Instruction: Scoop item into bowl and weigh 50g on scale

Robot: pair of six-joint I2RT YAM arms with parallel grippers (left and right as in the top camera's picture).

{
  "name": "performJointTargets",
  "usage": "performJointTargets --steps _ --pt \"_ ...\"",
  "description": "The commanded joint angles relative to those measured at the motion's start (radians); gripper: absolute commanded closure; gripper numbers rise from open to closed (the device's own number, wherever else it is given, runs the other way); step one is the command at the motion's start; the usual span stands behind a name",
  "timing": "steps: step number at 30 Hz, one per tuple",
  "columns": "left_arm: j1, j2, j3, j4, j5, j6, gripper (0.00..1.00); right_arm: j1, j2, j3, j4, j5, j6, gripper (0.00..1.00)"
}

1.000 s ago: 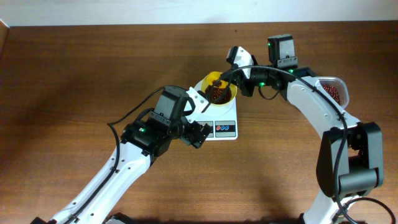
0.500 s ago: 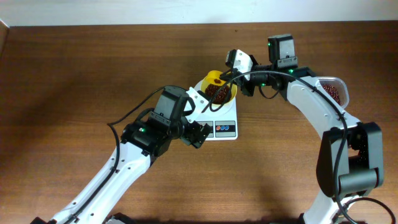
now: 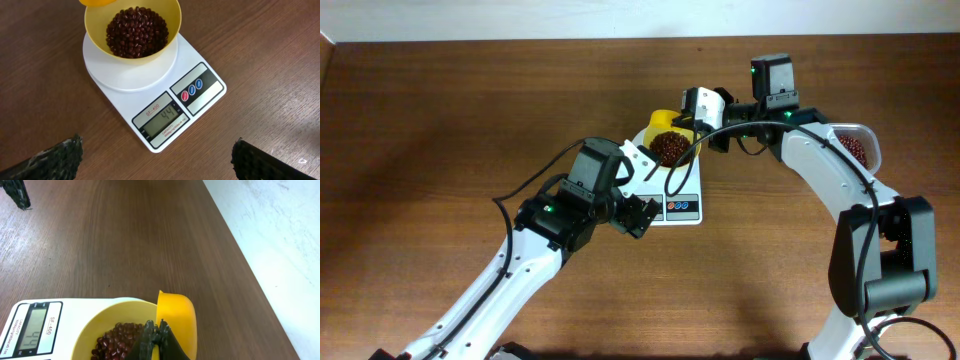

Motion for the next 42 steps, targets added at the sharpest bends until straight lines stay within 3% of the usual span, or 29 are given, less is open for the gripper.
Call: performJointTargets --steps 1,27,35,42 --pt "0.003 -0.021 0.001 0.002 0.010 -0.012 0.01 0.011 0.003 -0.002 0.003 -0.049 -0.017 0.96" --pt "0.003 -0.021 0.001 0.002 0.010 -0.012 0.01 0.016 0.003 -0.001 0.050 -0.109 0.003 0.96" --pt "0.003 -0.021 0.001 0.002 0.010 -0.012 0.01 0.016 0.001 -0.001 0.268 -0.109 0.246 0.96" --pt "0.003 -0.021 0.001 0.002 0.010 -0.012 0.01 0.013 0.001 -0.001 0.664 -0.092 0.552 0.96"
